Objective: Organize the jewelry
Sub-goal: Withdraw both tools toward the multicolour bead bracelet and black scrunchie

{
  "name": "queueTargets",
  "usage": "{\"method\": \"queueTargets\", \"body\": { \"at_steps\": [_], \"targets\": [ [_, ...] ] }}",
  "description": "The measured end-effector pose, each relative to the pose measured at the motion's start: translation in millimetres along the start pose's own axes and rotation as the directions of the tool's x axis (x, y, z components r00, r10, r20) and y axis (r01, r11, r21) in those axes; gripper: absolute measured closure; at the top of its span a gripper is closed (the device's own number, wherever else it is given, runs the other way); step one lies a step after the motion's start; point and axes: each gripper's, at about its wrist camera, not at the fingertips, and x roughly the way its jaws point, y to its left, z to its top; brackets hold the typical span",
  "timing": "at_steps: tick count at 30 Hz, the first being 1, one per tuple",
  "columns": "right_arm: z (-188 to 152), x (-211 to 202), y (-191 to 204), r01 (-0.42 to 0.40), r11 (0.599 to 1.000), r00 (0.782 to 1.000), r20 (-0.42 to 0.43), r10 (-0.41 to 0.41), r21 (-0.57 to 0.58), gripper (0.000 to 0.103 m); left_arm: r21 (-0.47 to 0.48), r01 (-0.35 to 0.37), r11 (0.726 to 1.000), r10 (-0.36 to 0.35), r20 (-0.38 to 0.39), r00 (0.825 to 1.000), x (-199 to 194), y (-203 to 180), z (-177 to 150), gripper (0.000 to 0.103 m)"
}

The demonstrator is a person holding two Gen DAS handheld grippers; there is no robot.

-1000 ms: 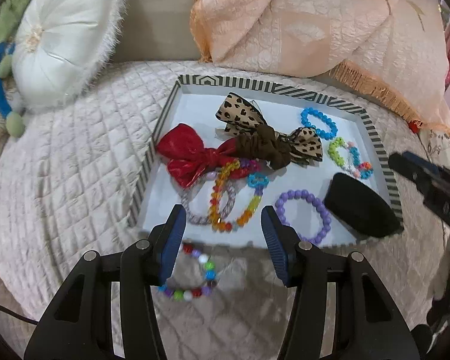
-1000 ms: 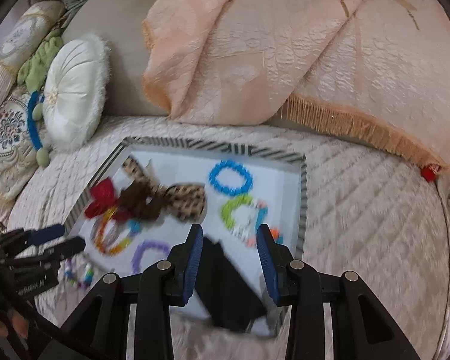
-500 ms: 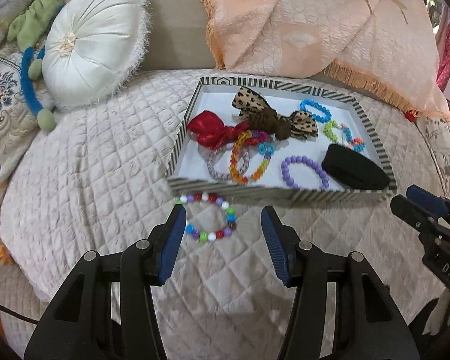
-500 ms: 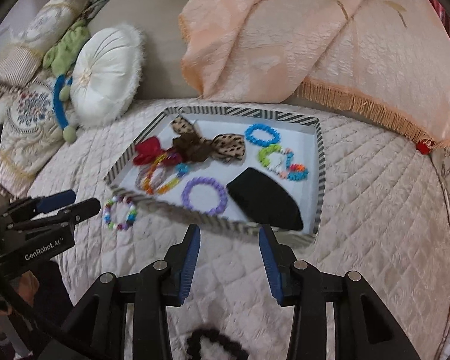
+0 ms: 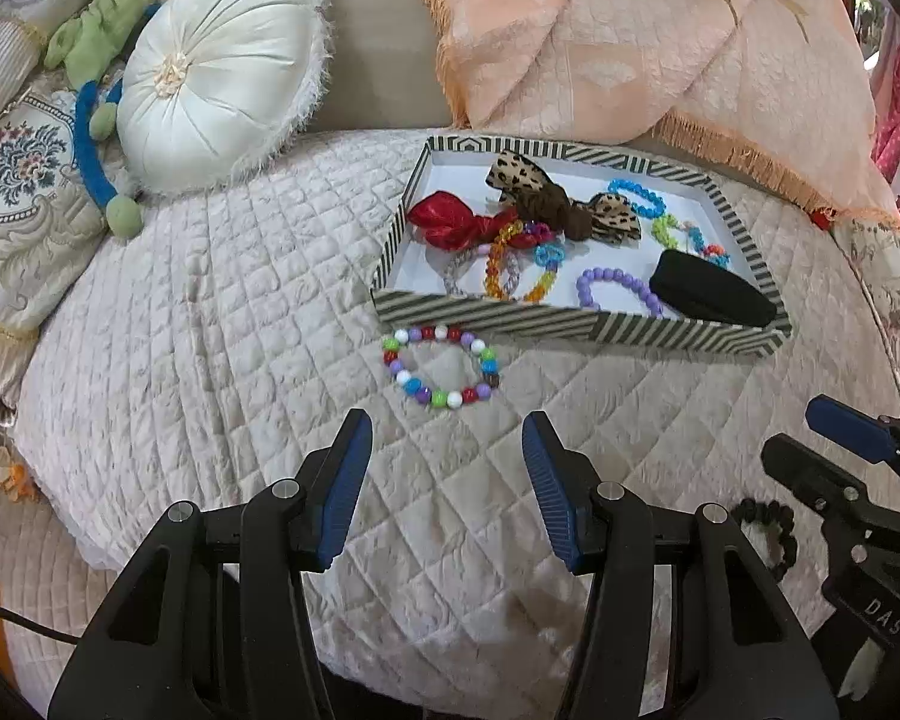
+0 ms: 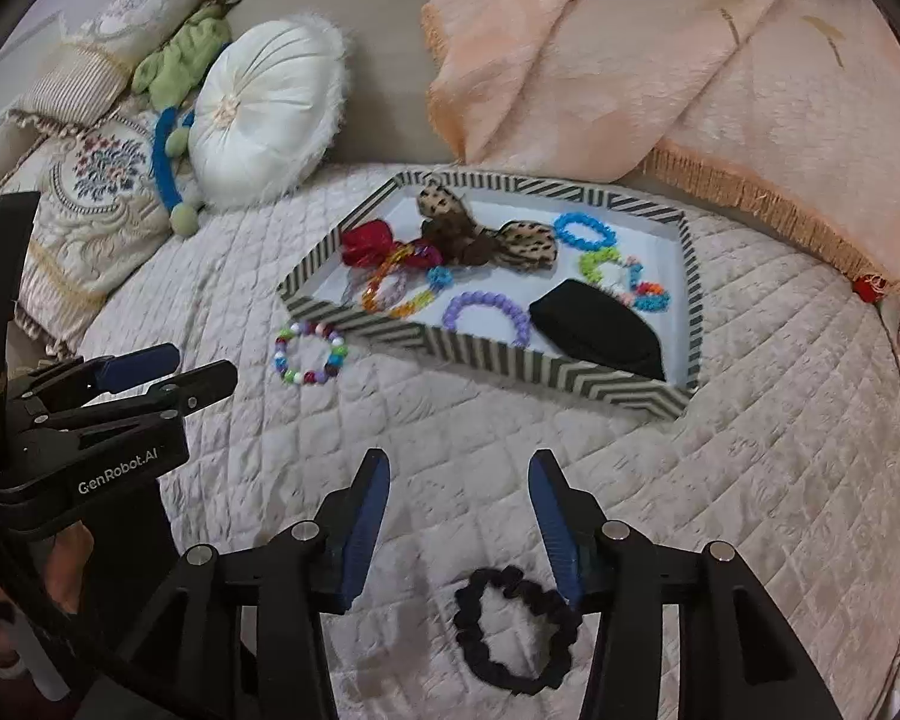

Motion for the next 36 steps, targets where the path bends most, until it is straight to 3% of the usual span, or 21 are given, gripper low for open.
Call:
{"method": "queueTargets", "body": {
  "at_steps": [18, 36],
  "targets": [
    [-17.7, 20.9, 15.9, 0.026, 1.0, 0.997, -0.079, -0.027, -0.01, 0.053, -0.073, 0.004, 0.997, -0.009, -0.074, 0.997, 14.6, 16.4, -32.8, 0.051],
    [-18.5, 43.0, 19.6, 0.041, 0.998, 0.986, -0.157, -0.048, -0.047, 0.051, -0.104, 0.001, 0.995, -0.015, -0.127, 0.992, 31.9, 27.6, -37.1, 0.051]
  ]
}}
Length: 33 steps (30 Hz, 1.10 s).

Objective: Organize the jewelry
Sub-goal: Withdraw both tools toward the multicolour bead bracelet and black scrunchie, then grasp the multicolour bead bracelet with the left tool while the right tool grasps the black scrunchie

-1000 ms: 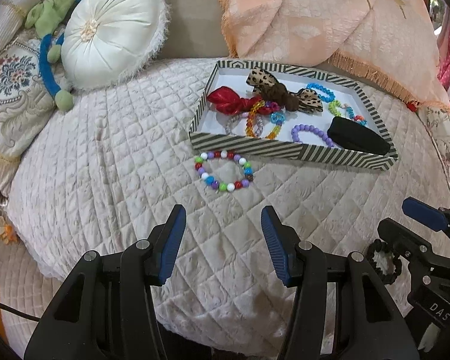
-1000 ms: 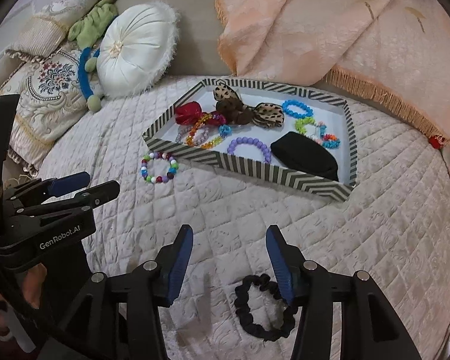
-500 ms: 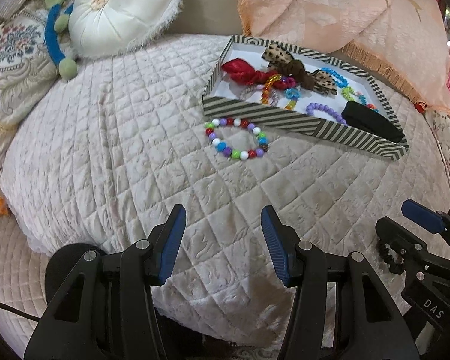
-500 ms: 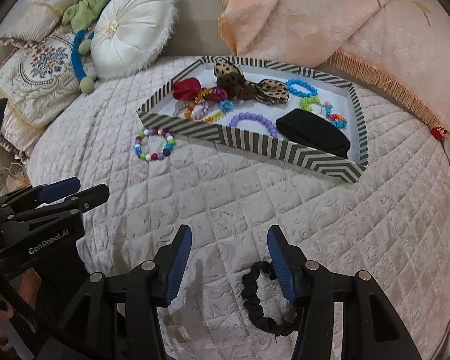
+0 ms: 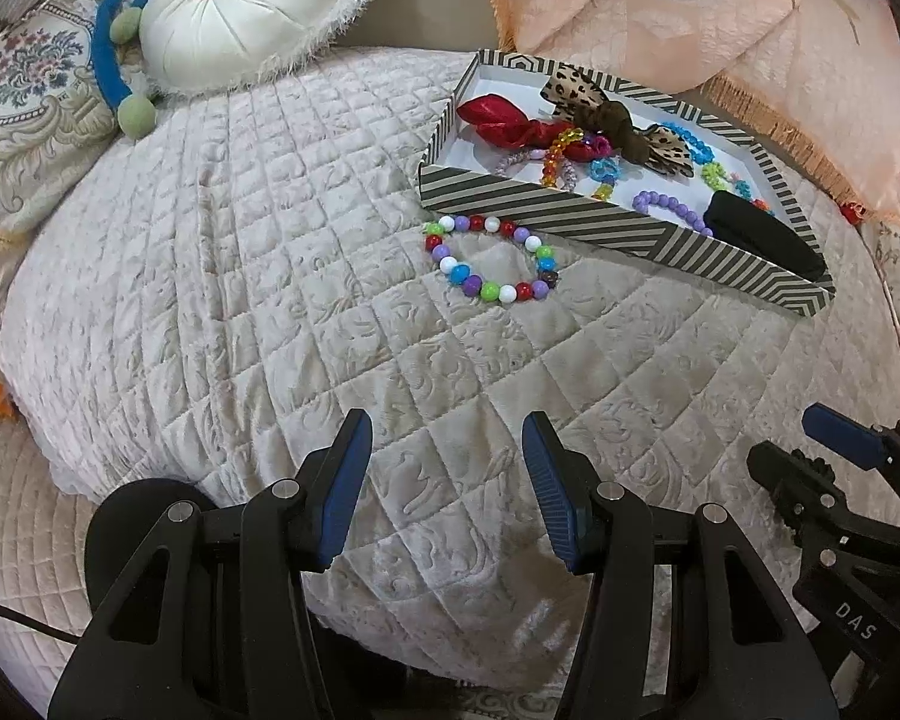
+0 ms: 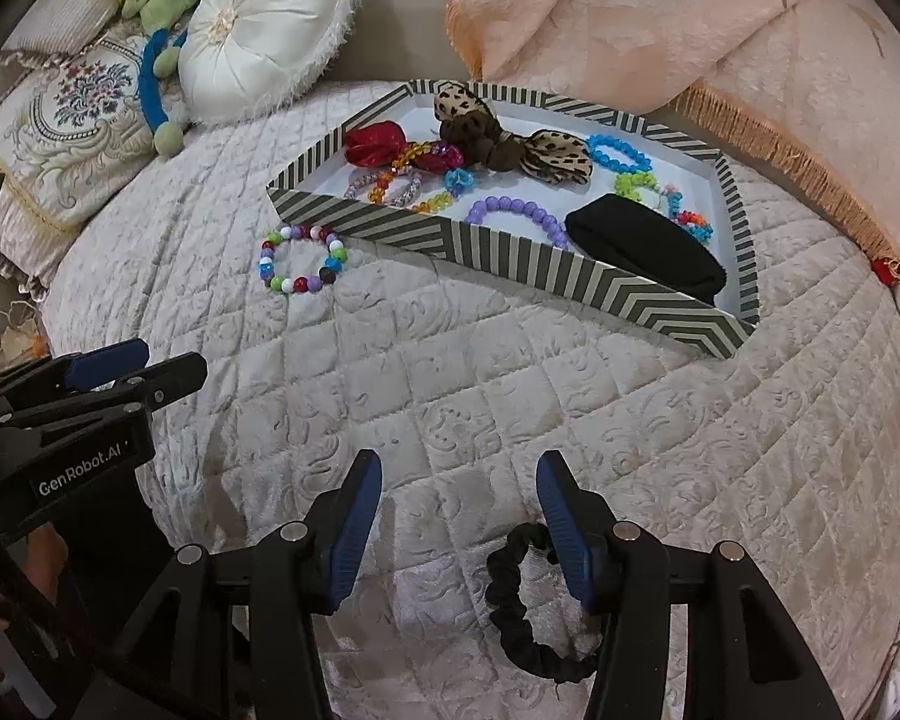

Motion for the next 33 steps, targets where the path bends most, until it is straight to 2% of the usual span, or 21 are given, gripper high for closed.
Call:
{"method": "queueTargets", "body": {
  "at_steps": [8, 25, 29, 33],
  "targets": [
    [0.5, 5.3, -1.7, -0.007, 1.0, 1.0, -0.014, 0.007, 0.005, 0.051, 0.009, 0.004, 1.0, -0.003, -0.017, 1.0, 6.6, -3.7, 0.8, 0.051],
    [0.8, -10.3, -26.2, 0.005, 1.0, 1.0, 0.003, -0.005, 0.024, 0.046, 0.017, 0.03, 0.999, -0.029, -0.033, 0.999, 8.1, -11.7, 9.9, 0.051],
    [-2.5, -19.2, -41.7, 0.019, 0.999, 1.0, 0.011, -0.019, 0.035, 0.046, -0.057, 0.092, 0.994, -0.095, -0.056, 0.994, 8.6, 5.8, 24.9, 0.051],
    [-9.7, -25.3, -61.7, 0.041, 0.998, 0.999, 0.002, -0.042, 0.055, 0.045, -0.116, 0.117, 0.986, -0.125, -0.063, 0.99, 9.9, 23.5, 42.6, 0.051]
  ]
}}
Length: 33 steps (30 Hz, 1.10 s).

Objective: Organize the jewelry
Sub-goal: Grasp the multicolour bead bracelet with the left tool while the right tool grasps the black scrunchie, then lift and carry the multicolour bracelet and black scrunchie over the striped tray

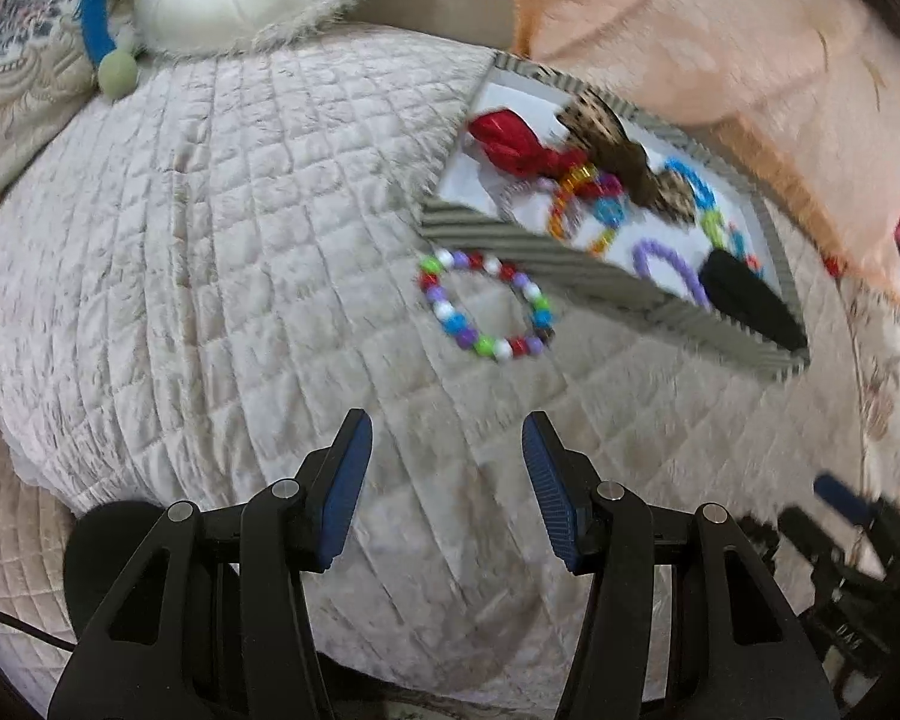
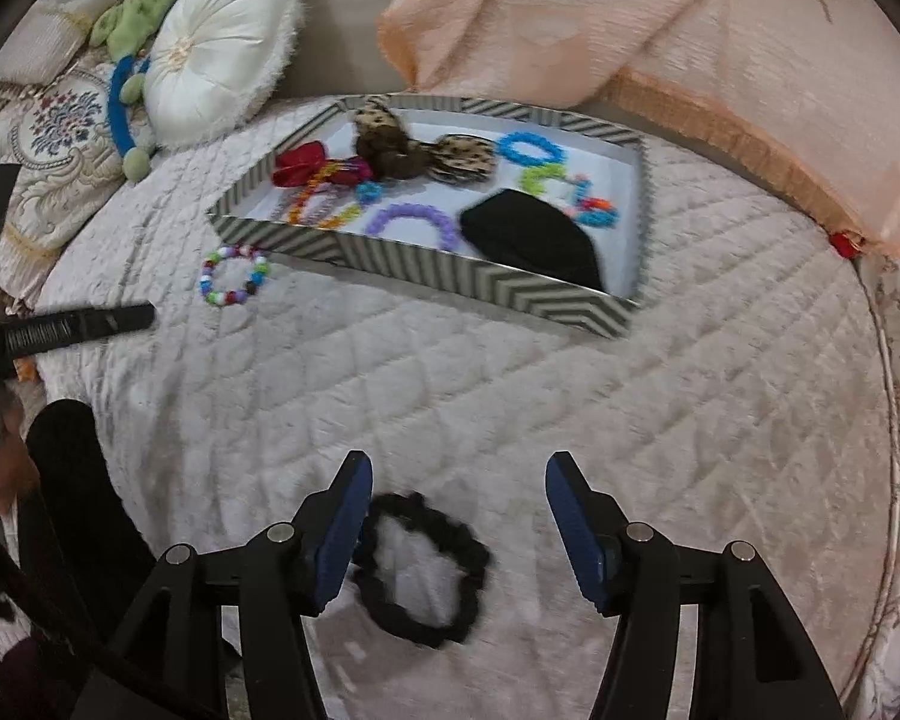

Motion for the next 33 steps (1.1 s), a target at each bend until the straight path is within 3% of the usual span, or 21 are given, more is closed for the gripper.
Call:
{"method": "queueTargets", "body": {
  "at_steps": [7, 11, 14, 20, 21, 22, 25, 29, 33],
  "targets": [
    [-17.3, 1.3, -25.0, -0.024, 0.999, 1.0, -0.012, 0.025, 0.035, 0.045, -0.049, 0.007, 0.999, -0.009, -0.037, 0.999, 19.2, 9.1, 25.6, 0.051],
    [-27.6, 8.9, -13.1, -0.048, 0.999, 0.999, -0.011, 0.048, -0.024, 0.045, -0.072, -0.014, 0.997, 0.01, -0.051, 0.999, 34.2, 13.1, 38.2, 0.051],
    [-33.8, 18.3, -7.0, -0.055, 0.997, 0.998, -0.022, 0.053, -0.061, 0.061, -0.069, -0.029, 0.997, 0.024, -0.072, 0.997, 47.7, 12.5, 45.2, 0.051],
    [-31.4, 28.6, -3.0, -0.071, 0.993, 0.997, 0.007, 0.072, -0.095, 0.081, -0.074, -0.065, 0.995, 0.062, -0.044, 0.997, 68.0, 8.5, 56.0, 0.051],
    [-29.7, 29.0, -3.6, -0.074, 0.993, 0.997, 0.012, 0.076, -0.092, 0.085, -0.058, -0.068, 0.996, 0.066, -0.035, 0.997, 69.0, 5.6, 55.7, 0.054],
    [-27.9, 29.5, -3.9, -0.076, 0.993, 0.997, 0.015, 0.078, -0.091, 0.086, -0.027, -0.074, 0.997, 0.074, -0.028, 0.997, 70.5, 0.8, 54.3, 0.074],
    [-24.8, 28.9, -4.8, -0.093, 0.993, 0.995, 0.021, 0.095, -0.078, 0.089, 0.005, -0.083, 0.997, 0.083, -0.017, 0.996, 71.0, -1.7, 52.9, 0.095],
    [-22.5, 17.5, -4.7, -0.115, 0.992, 0.992, 0.051, 0.118, -0.06, 0.092, -0.057, 0.048, 0.997, -0.051, -0.046, 0.998, 58.0, 11.1, 52.4, 0.095],
    [-14.5, 3.0, -5.1, -0.122, 0.991, 0.988, 0.09, 0.126, -0.053, 0.093, -0.012, 0.084, 0.996, -0.084, 0.002, 0.996, 27.2, 2.5, 50.5, 0.095]
  ]
}}
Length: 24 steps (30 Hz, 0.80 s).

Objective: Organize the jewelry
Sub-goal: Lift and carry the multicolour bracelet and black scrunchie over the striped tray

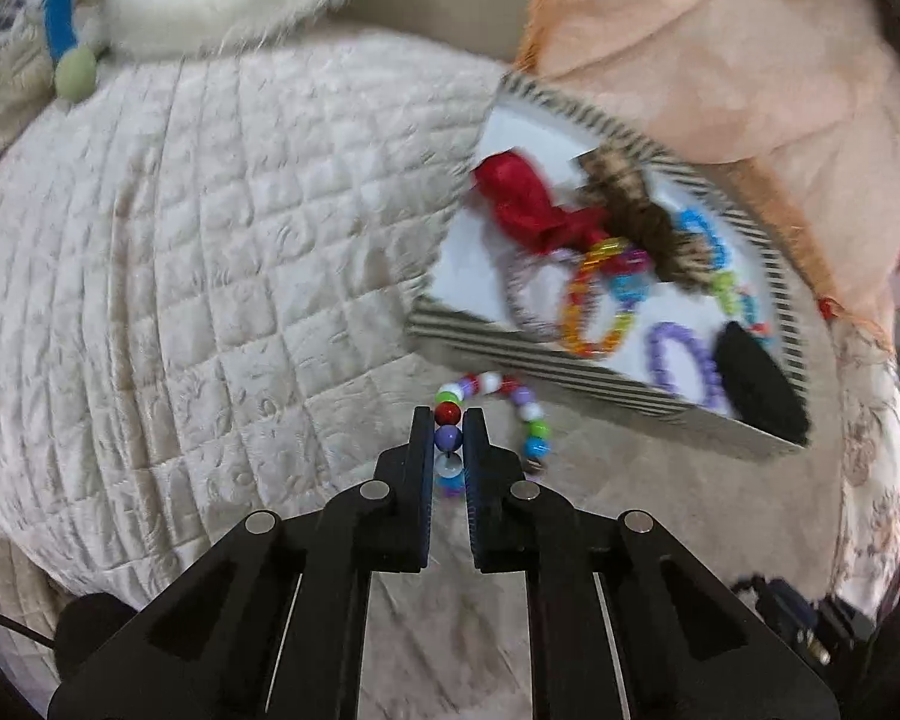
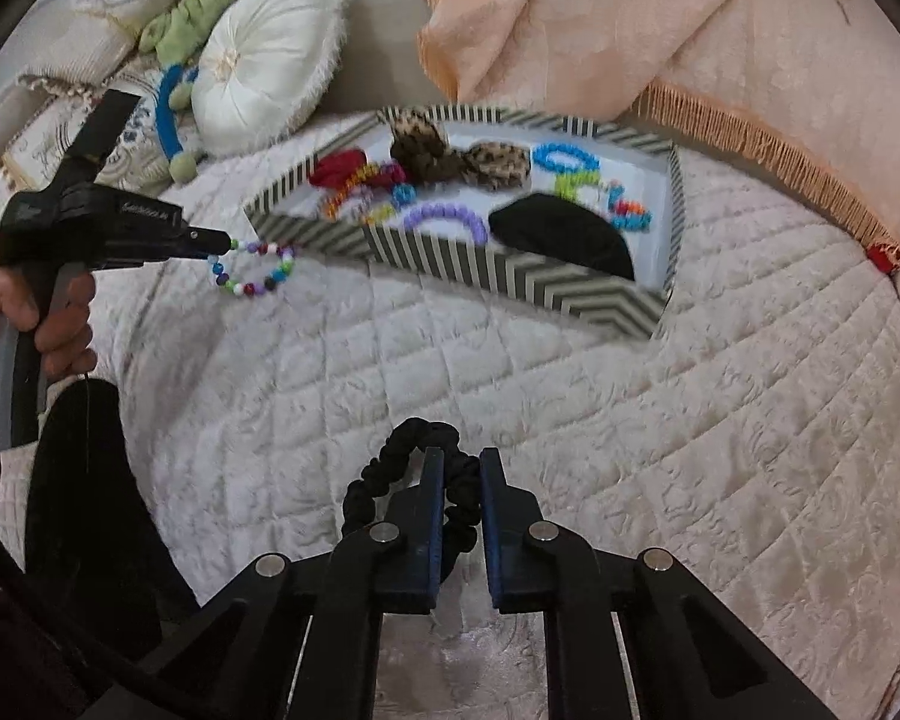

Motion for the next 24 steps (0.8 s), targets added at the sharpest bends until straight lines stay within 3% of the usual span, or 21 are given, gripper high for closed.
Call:
{"method": "queueTargets", "body": {
  "at_steps": [12, 24],
  "targets": [
    [26.8, -28.9, 4.1, -0.019, 1.0, 0.996, 0.085, 0.017, 0.018, 0.093, 0.087, 0.047, 0.995, -0.055, 0.099, 0.994, -66.7, -30.4, 2.1, 0.095],
    [54.6, -23.0, 1.0, -0.018, 1.0, 0.996, 0.087, 0.016, 0.013, 0.093, 0.169, 0.023, 0.985, -0.044, 0.122, 0.992, -69.1, -66.3, 16.7, 0.095]
  ]
}}
